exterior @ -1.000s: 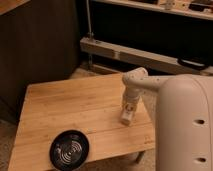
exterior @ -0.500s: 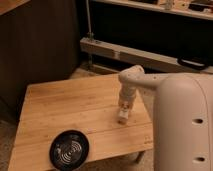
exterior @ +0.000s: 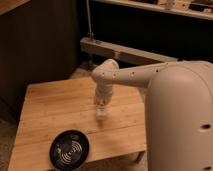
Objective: Place the bottle in the ceramic bowl
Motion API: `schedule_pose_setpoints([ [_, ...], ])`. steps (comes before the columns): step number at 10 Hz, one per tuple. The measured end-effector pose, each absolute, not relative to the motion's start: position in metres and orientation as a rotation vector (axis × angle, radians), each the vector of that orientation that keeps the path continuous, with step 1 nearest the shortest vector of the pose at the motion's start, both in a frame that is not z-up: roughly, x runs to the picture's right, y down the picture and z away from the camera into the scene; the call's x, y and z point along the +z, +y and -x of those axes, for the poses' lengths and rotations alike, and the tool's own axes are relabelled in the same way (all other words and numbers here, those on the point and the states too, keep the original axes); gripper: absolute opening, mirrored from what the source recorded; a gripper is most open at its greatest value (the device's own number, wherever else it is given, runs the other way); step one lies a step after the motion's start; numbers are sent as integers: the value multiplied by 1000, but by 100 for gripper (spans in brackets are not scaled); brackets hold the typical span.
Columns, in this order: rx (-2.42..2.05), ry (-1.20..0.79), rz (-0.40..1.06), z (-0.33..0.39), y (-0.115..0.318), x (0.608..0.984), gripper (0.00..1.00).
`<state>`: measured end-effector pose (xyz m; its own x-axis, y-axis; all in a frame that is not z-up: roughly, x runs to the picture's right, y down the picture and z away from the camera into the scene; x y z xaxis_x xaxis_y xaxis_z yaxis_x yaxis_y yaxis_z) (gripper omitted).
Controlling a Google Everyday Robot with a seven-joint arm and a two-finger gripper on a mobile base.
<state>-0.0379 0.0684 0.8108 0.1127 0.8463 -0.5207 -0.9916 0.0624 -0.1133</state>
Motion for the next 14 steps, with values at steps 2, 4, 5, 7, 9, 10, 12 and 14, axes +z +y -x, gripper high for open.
schedule_pose_setpoints([
  [2,1288,270,514,84,78,775,0],
  [4,1129,191,533,119,94,738,0],
  [5,1047,153,546,135,104,720,0],
  [7,871,75,588,166,127,680,0],
  [9,751,28,612,182,137,659,0],
  [10,713,14,619,187,140,652,0],
  [12,703,11,620,188,141,651,0],
  [14,703,11,620,188,141,651,0],
])
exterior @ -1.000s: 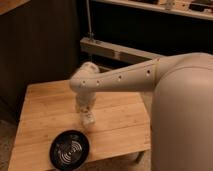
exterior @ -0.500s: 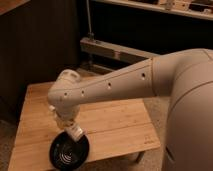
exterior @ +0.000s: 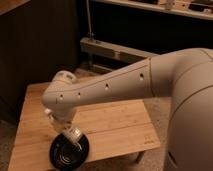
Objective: Place the bottle in the ceramic bowl
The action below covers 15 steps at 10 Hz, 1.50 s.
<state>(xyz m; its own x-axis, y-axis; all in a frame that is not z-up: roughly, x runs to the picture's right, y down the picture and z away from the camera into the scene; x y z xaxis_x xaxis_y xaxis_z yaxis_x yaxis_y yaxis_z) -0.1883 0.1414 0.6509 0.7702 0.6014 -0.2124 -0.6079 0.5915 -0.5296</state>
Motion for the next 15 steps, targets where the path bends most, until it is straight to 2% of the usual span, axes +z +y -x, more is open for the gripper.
schedule_pose_setpoints([
  [5,694,12,613,190,143,649,0],
  [10,610,-46,612,220,171,624,0],
  [15,690,-117,662,198,200,661,0],
])
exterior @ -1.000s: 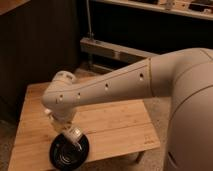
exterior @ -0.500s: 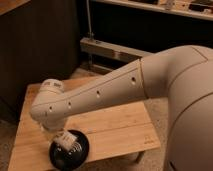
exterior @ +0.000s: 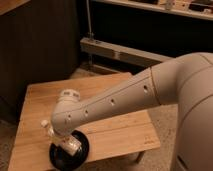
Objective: Place the bottle in the ceramic bowl
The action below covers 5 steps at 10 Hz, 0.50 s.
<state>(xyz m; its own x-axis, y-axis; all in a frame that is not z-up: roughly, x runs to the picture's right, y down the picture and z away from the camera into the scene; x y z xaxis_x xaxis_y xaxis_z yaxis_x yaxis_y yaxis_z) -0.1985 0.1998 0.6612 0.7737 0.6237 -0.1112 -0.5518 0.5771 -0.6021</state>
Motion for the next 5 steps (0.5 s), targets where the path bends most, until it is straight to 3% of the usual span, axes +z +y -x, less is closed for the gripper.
schedule_pose_setpoints([
  [3,677,-132,719,206,208,678,7],
  [5,659,-110,759,207,223,690,28],
])
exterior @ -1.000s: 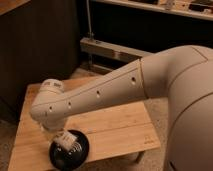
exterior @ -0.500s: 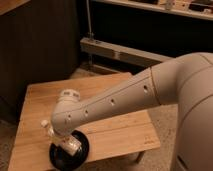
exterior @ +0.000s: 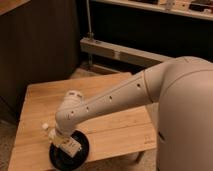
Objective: Place the bottle in the ceramic bowl
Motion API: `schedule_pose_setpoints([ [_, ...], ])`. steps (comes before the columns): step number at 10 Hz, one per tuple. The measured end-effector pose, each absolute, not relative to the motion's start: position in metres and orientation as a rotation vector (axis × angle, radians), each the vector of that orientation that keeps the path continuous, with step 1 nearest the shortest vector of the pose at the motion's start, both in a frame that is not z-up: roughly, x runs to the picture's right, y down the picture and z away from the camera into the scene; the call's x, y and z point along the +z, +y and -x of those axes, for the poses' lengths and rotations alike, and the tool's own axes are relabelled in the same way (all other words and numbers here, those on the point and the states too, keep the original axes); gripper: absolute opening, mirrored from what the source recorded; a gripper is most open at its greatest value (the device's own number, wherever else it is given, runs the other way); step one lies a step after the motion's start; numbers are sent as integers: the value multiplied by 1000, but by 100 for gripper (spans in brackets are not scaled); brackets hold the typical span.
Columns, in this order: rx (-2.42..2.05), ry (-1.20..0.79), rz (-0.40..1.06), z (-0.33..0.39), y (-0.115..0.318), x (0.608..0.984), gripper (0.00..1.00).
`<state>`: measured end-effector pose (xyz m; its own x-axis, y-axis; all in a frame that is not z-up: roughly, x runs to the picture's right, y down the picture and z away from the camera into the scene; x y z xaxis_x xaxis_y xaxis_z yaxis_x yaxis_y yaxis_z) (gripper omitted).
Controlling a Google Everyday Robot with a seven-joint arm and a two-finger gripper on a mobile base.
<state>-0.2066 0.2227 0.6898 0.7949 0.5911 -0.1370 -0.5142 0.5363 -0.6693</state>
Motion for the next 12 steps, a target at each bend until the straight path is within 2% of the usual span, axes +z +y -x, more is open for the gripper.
schedule_pose_setpoints([
  [5,647,-112,761,193,243,682,77],
  [6,645,-123,757,193,243,678,80],
  [12,638,-131,763,195,244,675,80],
])
